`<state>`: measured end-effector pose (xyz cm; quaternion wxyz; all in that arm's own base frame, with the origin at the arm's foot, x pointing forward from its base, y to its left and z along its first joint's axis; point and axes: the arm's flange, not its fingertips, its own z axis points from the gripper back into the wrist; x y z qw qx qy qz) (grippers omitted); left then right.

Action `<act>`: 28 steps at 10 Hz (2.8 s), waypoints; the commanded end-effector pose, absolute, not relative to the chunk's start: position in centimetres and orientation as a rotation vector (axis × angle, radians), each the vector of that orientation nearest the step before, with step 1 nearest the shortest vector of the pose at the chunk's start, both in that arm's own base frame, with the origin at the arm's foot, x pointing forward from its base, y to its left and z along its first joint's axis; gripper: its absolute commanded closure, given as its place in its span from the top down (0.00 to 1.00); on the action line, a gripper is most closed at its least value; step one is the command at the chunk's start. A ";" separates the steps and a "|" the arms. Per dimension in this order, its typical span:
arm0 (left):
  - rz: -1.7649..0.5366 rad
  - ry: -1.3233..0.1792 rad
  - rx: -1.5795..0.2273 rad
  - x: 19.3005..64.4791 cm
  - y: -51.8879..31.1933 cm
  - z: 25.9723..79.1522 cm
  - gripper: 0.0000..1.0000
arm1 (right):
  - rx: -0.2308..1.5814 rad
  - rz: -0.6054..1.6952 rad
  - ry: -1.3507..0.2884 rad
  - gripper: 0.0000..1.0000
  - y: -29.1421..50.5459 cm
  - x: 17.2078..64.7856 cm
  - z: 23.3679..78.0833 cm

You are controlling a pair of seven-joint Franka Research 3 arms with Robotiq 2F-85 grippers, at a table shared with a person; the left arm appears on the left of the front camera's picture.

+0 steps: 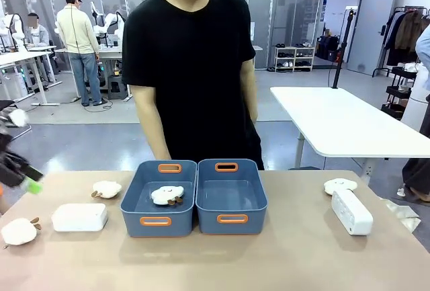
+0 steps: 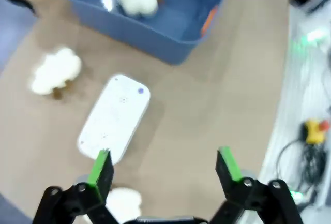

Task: Sort the digital clocks into the basket.
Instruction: Pick up the Digital clock from the table and place it into the empty Plastic storage basket.

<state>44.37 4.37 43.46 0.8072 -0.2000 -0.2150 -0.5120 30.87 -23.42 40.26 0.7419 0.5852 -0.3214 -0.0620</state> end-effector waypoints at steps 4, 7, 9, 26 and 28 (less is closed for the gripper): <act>-1.579 -0.393 0.018 48.2 -1.2 38.5 1.00 | 1.292 -0.134 -0.711 1.00 -23.4 30.7 40.4; -1.589 -0.329 -0.010 48.8 -2.3 38.6 1.00 | 1.292 -0.134 -0.711 1.00 -23.4 30.7 40.4; -1.559 -0.327 -0.031 48.7 -1.5 38.5 1.00 | 1.292 -0.134 -0.711 1.00 -23.4 30.7 40.4; -1.564 -0.155 -0.016 53.1 -2.6 31.1 0.20 | 1.292 -0.134 -0.711 1.00 -23.4 30.7 40.4; -1.577 -0.165 -0.023 53.3 -2.6 30.5 0.20 | 1.292 -0.134 -0.711 1.00 -23.4 30.7 40.4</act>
